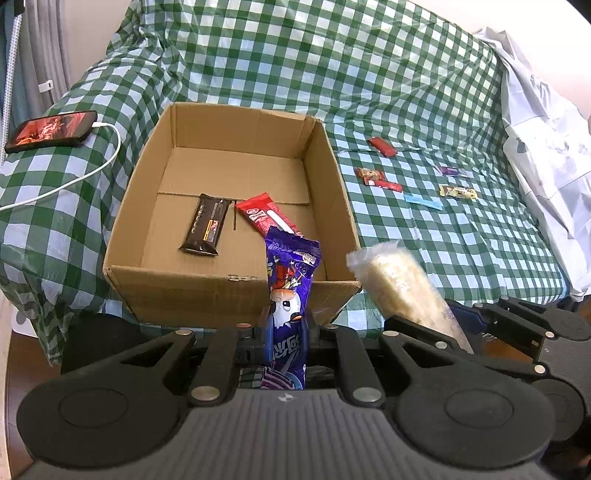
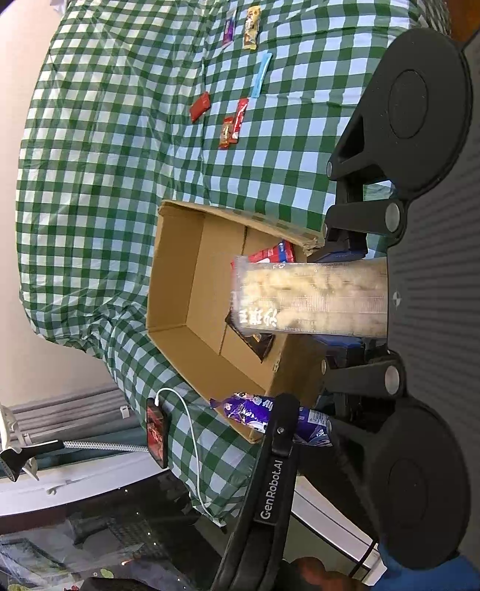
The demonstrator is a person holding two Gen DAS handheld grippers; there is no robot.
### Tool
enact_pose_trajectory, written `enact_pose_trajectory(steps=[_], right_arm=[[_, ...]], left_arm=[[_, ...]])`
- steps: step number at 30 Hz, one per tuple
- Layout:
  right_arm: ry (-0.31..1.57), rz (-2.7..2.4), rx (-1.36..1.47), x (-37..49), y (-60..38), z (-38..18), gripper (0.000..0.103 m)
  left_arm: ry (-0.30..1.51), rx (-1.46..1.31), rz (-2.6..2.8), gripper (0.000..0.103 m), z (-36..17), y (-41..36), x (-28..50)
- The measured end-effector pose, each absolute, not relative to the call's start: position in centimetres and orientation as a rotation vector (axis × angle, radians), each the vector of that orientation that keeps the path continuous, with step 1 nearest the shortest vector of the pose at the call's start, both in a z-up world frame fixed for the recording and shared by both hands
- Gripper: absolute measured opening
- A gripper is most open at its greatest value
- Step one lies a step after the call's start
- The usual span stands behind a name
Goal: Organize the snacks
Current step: 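Lower the purple candy bar and rice-cake bar into the box and open both grippers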
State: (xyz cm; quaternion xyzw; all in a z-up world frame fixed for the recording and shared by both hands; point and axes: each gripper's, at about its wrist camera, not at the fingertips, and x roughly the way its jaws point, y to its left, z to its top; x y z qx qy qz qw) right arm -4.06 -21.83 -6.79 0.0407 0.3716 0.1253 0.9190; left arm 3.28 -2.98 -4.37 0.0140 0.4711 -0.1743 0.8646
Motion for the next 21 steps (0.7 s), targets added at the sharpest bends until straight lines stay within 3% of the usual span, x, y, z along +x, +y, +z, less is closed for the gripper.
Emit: enact_pose_trajectory(steps=[21], right_arm=[[0.866,0.252,0.08,-1.4,-21.6,-9.2,0.038]], left_arm=[[1.053,0.015,-0.36,0.015,-6.1,-3.9,6.1]])
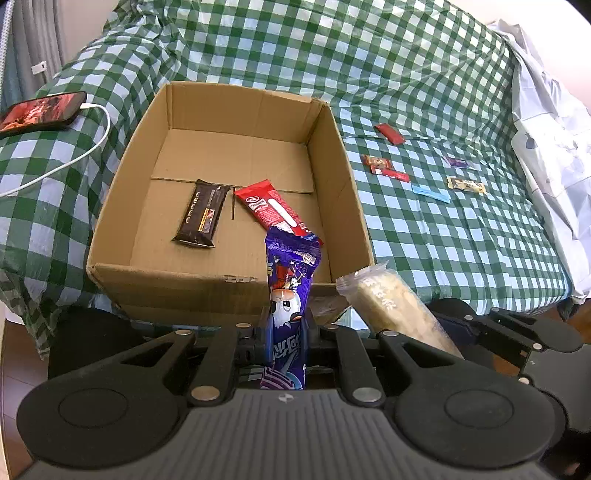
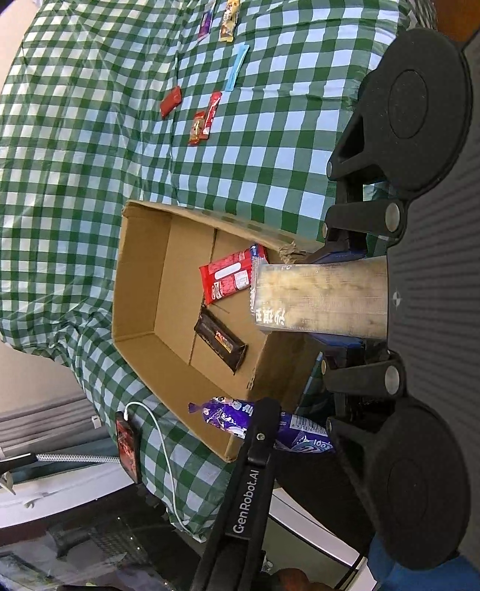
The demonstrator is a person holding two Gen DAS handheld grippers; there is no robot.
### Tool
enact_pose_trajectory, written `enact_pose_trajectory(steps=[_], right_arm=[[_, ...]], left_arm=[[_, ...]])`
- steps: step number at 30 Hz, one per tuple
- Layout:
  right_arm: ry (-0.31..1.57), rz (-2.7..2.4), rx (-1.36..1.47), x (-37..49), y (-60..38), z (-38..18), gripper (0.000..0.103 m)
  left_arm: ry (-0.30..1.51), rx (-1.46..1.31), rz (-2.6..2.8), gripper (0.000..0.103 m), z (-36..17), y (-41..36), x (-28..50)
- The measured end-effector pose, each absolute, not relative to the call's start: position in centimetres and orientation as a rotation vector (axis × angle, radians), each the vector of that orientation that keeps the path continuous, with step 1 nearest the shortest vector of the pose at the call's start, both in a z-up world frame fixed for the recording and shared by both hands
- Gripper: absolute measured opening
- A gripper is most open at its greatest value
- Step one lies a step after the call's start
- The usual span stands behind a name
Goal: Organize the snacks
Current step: 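Lower the purple candy bar and rice-cake bar into the box and open both grippers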
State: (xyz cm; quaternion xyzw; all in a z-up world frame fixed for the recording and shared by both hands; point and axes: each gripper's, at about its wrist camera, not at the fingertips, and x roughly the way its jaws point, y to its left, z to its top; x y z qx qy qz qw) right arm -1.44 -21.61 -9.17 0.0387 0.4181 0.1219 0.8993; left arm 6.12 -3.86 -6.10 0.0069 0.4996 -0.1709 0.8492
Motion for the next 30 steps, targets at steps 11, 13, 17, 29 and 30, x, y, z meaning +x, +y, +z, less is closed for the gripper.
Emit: enact_pose_trajectory(steps=[11,13,17,29,30], right_arm=[[0.904,0.243,0.081,-0.1,-21.6,-10.0,0.038],[0.913,0.243,0.081,0.1,-21.6,-10.2,0.038],[0.932,0.241,0.085,0.7,-21.5,-10.7,0.038],[0.965,0.231,0.104,2.9,-21.3,-11.8,0.038],[0.963,0.229,0.111,3.2,-21.3,-11.7,0.038]], left_arm=[[1.082,0.006,-0.372,0.015,-7.0,-5.0,7.3],[1.094,0.002,-0.371,0.015,-7.3,-5.0,7.6],[1.115,-0.003,-0.37,0.015,-7.9,-5.2,8.3],[1.125,-0.007,-0.363,0.015,-8.6,-5.8,10.8],[1.119,-0.009,-0.358,0.015,-8.5,-5.9,11.1]])
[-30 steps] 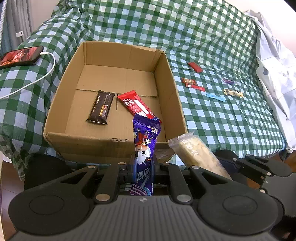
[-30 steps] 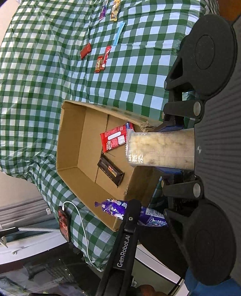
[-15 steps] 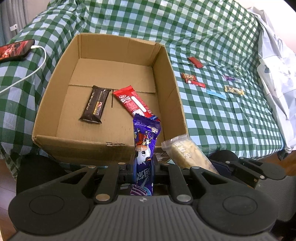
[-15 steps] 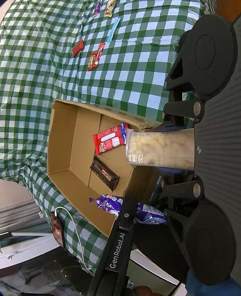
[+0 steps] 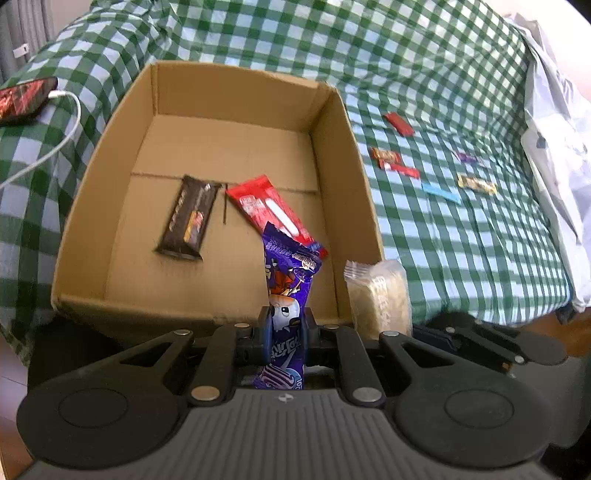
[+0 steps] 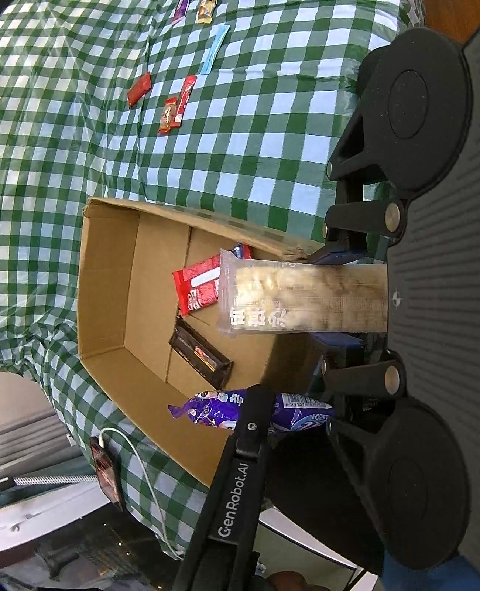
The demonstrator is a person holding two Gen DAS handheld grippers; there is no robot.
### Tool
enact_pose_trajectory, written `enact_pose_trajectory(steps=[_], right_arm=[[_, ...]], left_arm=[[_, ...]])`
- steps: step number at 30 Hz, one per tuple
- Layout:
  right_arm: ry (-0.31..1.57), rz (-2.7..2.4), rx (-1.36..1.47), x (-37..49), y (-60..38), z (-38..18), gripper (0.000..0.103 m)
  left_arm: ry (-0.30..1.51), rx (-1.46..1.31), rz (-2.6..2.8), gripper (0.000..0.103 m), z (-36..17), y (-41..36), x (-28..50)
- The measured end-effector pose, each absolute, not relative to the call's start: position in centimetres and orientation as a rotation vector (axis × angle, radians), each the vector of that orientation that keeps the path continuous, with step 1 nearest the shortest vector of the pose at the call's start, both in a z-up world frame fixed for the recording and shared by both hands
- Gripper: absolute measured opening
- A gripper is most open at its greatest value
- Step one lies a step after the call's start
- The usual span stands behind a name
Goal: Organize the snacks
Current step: 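Lower the purple candy bar and rice-cake bar into the box and open both grippers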
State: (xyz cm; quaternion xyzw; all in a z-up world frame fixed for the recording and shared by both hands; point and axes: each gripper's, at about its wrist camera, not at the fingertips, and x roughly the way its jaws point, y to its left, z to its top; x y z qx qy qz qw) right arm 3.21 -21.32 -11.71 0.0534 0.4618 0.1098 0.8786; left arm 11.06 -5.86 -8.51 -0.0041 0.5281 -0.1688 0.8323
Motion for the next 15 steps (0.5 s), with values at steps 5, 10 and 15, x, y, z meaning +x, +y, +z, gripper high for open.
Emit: enact_pose_trajectory(steps=[5,10,15], right_arm=[[0.934,0.231,0.127,4.4,-21.5,-11.0,0.038],[0.899,0.229,0.136,5.9,-21.6,-10.2,0.038],[0.861,0.235,0.112,7.8,-20.9,-9.7,0.018]], left_arm=[[1.08,-0.014,-0.329,0.015,-7.8,-5.5,13.0],[1.053,-0.027,-0.3,0.015,-7.2,-4.7,15.0],[1.021,0.007,-0.29,0.015,-7.4,-4.3,17.0]])
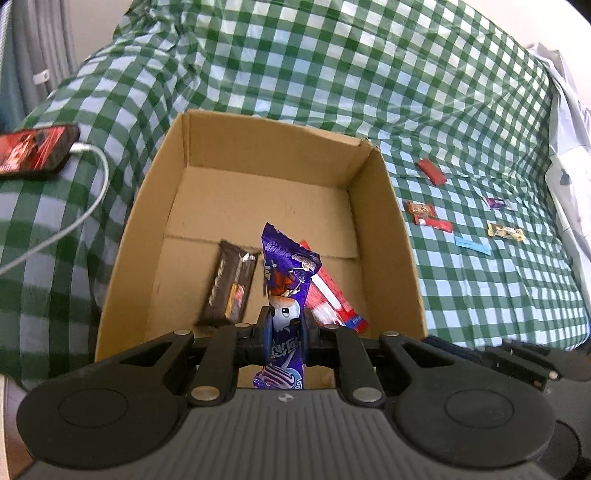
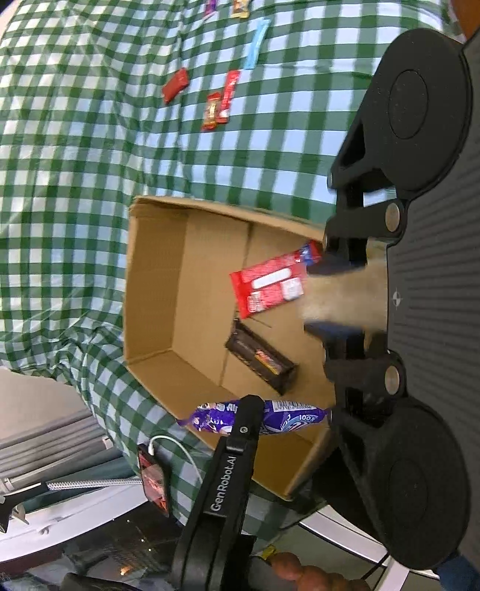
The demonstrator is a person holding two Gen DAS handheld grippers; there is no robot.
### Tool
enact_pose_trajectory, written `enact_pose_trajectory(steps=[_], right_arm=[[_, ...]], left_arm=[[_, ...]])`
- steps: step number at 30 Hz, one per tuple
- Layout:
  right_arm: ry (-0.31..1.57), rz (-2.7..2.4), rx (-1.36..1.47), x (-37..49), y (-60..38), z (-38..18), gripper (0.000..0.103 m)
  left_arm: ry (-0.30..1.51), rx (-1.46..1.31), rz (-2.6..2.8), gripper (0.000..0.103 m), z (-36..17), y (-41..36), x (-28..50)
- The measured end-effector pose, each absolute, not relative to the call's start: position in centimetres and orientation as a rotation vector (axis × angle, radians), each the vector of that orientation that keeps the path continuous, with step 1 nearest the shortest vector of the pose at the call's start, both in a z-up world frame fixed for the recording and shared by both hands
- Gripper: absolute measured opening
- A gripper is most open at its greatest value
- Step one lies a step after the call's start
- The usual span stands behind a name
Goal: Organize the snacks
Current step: 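Lower the purple candy bar and rice-cake bar into the box and open both grippers, then withdraw both tools from the box back toward the snack pile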
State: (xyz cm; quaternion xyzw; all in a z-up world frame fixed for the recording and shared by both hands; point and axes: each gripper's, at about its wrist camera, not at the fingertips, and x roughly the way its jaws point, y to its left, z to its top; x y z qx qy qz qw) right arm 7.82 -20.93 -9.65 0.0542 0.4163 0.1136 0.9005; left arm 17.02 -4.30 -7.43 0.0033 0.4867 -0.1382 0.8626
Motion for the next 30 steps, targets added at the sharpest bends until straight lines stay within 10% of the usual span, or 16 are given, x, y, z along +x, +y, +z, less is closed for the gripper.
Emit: enact_pose_trajectory(steps=[9,11,13,15,18,30], right_arm=[[0.765,0.237,0.031,15.6,-19.5,-10.2,0.01],[0.737,0.22,0.034,15.9,-20.3,-9.6,0.01],[0.742,0.213,0.043,15.8,-21.1,-9.6,0.011],[0.763,0.193,0.075,15.7,-21.9,-10.1,0.023],[0.803,0.145,0.136,14.8,-22.5,-10.8,0.054],[0.873,0.178,0.209,5.5,-21.2,-9.3,0.08]], left_arm=[[1.033,0.063,-0.207,0.016,-10.7,-2.0,24.0],[1.036,0.036,-0.206,0.035,-10.6,-1.2,24.0],[1.027,0.021,-0.207,0.089,-10.6,-0.6,23.7],[1.009,0.029,-0.195,0.103,-10.5,-0.4,23.1],[1.036,0.046,-0.236,0.103,-10.3,-0.8,22.3],[1.08,0.024,-0.2,0.103,-7.4,-0.4,13.0]])
